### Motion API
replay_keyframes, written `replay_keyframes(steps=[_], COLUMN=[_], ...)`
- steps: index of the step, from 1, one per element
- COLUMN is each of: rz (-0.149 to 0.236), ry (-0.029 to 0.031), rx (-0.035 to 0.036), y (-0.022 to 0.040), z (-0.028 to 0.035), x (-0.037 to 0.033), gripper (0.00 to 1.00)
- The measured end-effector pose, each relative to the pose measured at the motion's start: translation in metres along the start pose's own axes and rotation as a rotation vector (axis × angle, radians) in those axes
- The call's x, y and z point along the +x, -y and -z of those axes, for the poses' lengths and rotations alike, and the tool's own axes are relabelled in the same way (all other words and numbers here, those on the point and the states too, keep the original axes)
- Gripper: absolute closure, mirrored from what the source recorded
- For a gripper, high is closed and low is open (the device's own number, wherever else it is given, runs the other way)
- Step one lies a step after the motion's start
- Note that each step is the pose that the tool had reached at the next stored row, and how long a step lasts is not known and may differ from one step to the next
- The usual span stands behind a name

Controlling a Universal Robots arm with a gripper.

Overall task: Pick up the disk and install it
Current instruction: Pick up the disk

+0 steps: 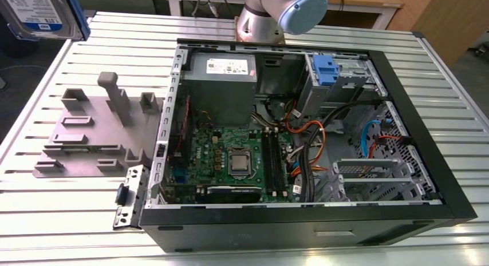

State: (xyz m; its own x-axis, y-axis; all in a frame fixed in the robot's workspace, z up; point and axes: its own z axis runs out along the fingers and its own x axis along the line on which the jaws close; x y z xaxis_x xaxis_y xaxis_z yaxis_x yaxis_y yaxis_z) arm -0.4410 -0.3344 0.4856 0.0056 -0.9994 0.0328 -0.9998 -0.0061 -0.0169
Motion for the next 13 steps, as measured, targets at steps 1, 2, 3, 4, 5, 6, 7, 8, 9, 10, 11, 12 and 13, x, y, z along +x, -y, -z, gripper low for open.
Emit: replay_keyframes(steps=[1, 2, 3, 4, 5, 6, 7, 8, 9, 10, 11, 12, 13], rz=[0.0, 0.0, 0.0, 0.0, 0.0, 0.0, 0.0, 0.0, -0.001, -0.001, -0.001, -0.001, -0.001], ry=[0.0, 0.0, 0.0, 0.0004, 0.0012, 0.0028, 0.0071, 0.0141, 0.0238, 0.0319, 0.0344, 0.0345, 0.0345], rx=[0.0, 0.0, 0.0001, 0.0001, 0.0001, 0.0, 0.0001, 0.0002, 0.0002, 0.0002, 0.0002, 0.0002, 0.0002], y=[0.0, 0.0, 0.0, 0.0, -0.0001, -0.0001, -0.0001, -0.0001, -0.0001, -0.0002, -0.0001, -0.0001, -0.0001], z=[0.0, -0.0001, -0.0002, -0.0002, -0.0003, -0.0004, -0.0005, -0.0005, -0.0005, -0.0006, -0.0006, -0.0006, -0.0004], x=[0.001, 0.0027, 0.0044, 0.0068, 0.0091, 0.0112, 0.013, 0.0145, 0.0159, 0.017, 0.0178, 0.0183, 0.0185], gripper=[0.64, 0.64, 0.64, 0.64, 0.64, 0.64, 0.64, 0.64, 0.64, 0.64, 0.64, 0.64, 0.64])
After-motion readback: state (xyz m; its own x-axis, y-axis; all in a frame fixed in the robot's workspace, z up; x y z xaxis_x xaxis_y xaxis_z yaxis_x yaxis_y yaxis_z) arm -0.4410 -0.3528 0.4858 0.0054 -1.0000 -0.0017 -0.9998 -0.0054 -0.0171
